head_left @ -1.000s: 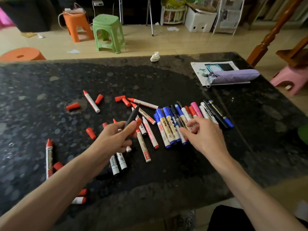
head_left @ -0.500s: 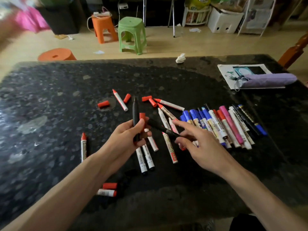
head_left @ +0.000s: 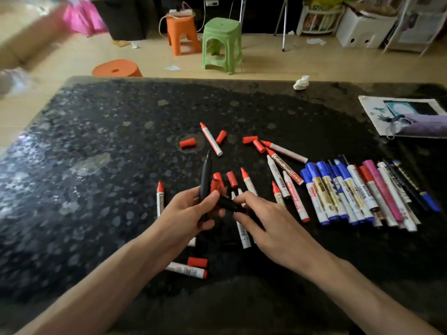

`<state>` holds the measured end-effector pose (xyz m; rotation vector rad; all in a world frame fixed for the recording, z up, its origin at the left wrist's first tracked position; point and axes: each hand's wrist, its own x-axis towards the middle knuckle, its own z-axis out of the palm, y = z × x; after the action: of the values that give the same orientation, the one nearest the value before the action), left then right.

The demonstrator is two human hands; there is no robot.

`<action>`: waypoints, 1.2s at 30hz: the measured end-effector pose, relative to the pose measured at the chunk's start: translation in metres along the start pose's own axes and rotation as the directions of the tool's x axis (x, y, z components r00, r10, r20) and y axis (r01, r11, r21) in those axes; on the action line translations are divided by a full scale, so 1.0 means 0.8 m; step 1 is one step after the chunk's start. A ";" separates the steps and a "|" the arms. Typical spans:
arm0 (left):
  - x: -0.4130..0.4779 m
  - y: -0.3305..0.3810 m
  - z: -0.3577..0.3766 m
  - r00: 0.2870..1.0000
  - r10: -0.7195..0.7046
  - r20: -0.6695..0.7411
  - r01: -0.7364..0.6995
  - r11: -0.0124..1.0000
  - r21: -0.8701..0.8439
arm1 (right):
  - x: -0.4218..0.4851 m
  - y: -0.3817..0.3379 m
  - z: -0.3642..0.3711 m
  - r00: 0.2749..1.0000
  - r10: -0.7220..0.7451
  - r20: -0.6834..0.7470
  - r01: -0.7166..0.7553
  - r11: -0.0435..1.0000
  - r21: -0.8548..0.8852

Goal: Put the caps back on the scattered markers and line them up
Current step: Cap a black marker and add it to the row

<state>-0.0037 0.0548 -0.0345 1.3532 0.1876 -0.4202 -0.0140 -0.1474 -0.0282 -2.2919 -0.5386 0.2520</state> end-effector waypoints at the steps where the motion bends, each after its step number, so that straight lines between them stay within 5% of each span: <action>1: 0.000 0.001 -0.004 1.000 0.003 -0.012 -0.003 1.000 -0.002 | 0.004 -0.003 0.003 1.000 0.010 -0.010 -0.010 1.000 0.013; 10: -0.005 0.005 -0.047 0.980 -0.012 -0.199 0.000 0.998 -0.062 | 0.023 -0.017 0.027 0.997 0.076 -0.032 -0.083 0.944 -0.320; 23: -0.004 0.010 -0.046 0.986 -0.013 -0.167 0.011 1.000 -0.014 | 0.032 -0.013 0.032 0.991 0.093 -0.093 -0.130 0.810 -0.571; 28: -0.007 0.010 -0.045 0.994 0.002 -0.110 0.011 0.993 0.118 | 0.029 -0.009 0.013 0.984 0.121 -0.127 -0.161 0.913 -0.374; 32: -0.010 0.013 -0.046 0.997 0.033 -0.067 -0.017 0.975 0.223 | 0.027 0.001 -0.011 0.992 -0.001 -0.129 -0.025 0.979 -0.204; 36: -0.011 0.019 -0.047 0.999 0.038 -0.033 -0.027 0.957 0.290 | 0.025 0.005 -0.022 0.988 -0.065 -0.143 0.034 0.977 -0.209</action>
<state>-0.0014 0.0949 -0.0258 1.6519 0.1379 -0.4049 0.0112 -0.1523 -0.0189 -2.4689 -0.5659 -0.0007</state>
